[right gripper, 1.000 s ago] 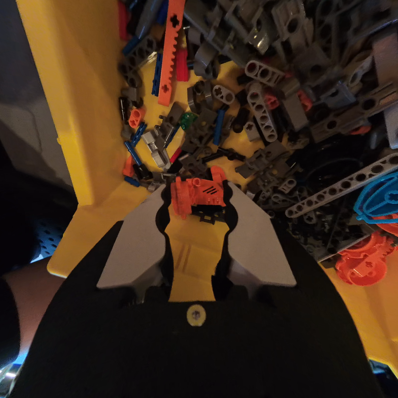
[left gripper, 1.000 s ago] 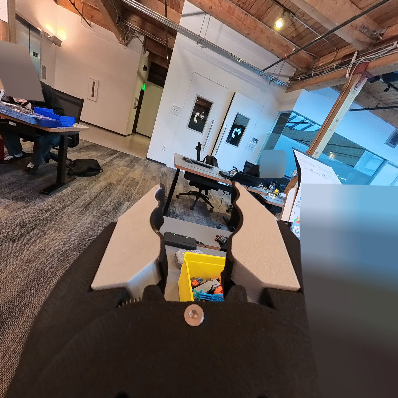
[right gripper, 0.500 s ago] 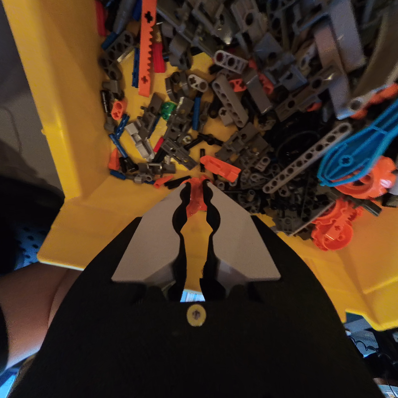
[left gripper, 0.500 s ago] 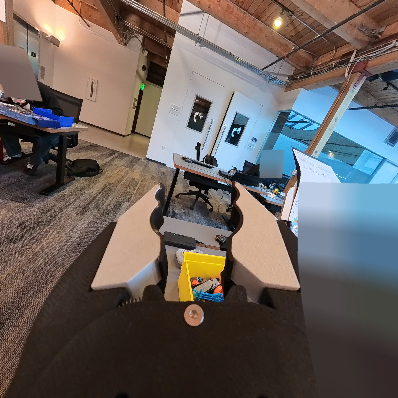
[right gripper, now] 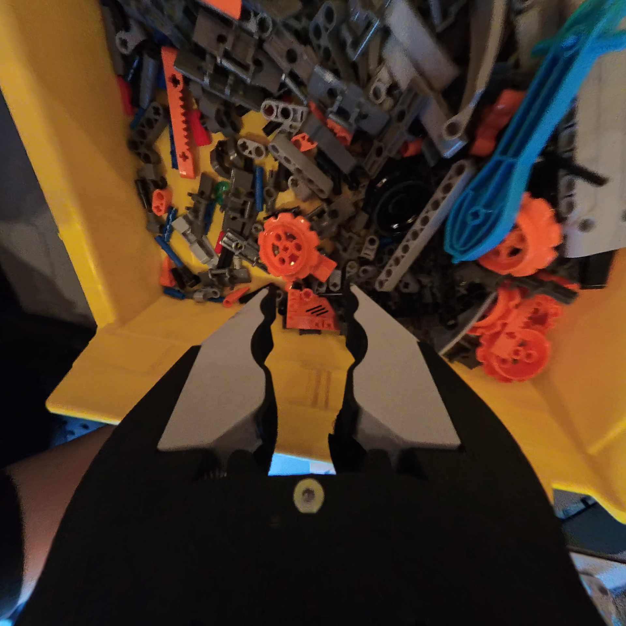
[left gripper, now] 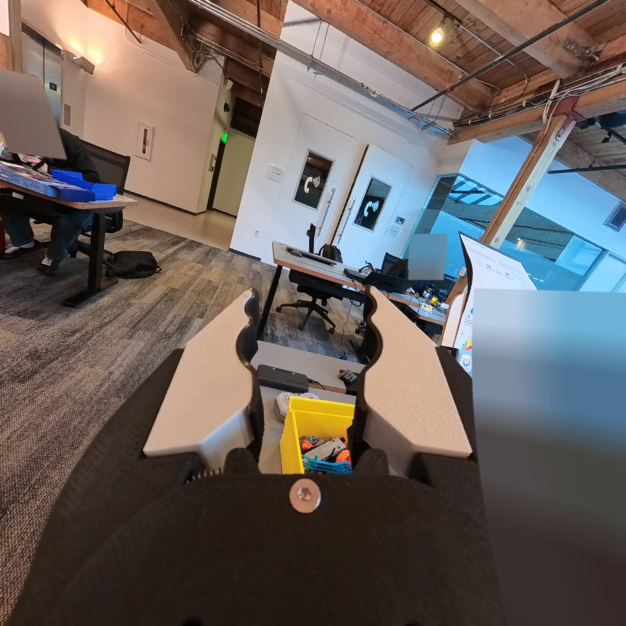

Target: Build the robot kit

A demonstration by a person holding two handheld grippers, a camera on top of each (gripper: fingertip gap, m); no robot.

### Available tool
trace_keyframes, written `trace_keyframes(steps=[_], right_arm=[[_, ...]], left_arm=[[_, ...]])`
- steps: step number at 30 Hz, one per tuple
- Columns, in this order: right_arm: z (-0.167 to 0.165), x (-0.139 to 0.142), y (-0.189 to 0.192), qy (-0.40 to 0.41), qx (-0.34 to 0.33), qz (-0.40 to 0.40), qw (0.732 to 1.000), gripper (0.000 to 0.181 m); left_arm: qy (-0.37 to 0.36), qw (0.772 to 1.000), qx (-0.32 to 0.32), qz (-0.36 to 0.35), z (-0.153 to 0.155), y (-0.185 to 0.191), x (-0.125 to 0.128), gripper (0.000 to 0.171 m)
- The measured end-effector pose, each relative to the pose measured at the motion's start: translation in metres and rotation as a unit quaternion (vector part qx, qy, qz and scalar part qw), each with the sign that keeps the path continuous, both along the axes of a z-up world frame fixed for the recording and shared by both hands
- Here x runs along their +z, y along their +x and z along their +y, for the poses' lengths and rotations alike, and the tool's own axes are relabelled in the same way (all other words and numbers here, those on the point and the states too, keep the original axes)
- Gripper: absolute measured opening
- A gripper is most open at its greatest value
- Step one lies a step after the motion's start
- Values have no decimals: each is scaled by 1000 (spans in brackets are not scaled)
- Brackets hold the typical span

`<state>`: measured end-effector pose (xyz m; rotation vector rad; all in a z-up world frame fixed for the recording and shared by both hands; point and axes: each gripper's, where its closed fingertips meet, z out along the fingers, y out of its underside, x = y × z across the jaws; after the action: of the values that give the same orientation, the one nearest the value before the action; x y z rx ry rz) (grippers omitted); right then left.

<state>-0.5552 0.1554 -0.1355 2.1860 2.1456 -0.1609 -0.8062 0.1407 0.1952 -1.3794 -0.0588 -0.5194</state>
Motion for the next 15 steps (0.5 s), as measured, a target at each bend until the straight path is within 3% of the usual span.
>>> trace_keyframes(steps=[9, 15], right_arm=[[-3, -24, -2, 16, 55, -49, 997, 38], [-15, -28, -26, 4, 88, -23, 996, 17]], left_arm=[[0, 1000, -1, -1, 0, 0, 0, 59], [0, 1000, -3, 0, 0, 0, 0, 59]])
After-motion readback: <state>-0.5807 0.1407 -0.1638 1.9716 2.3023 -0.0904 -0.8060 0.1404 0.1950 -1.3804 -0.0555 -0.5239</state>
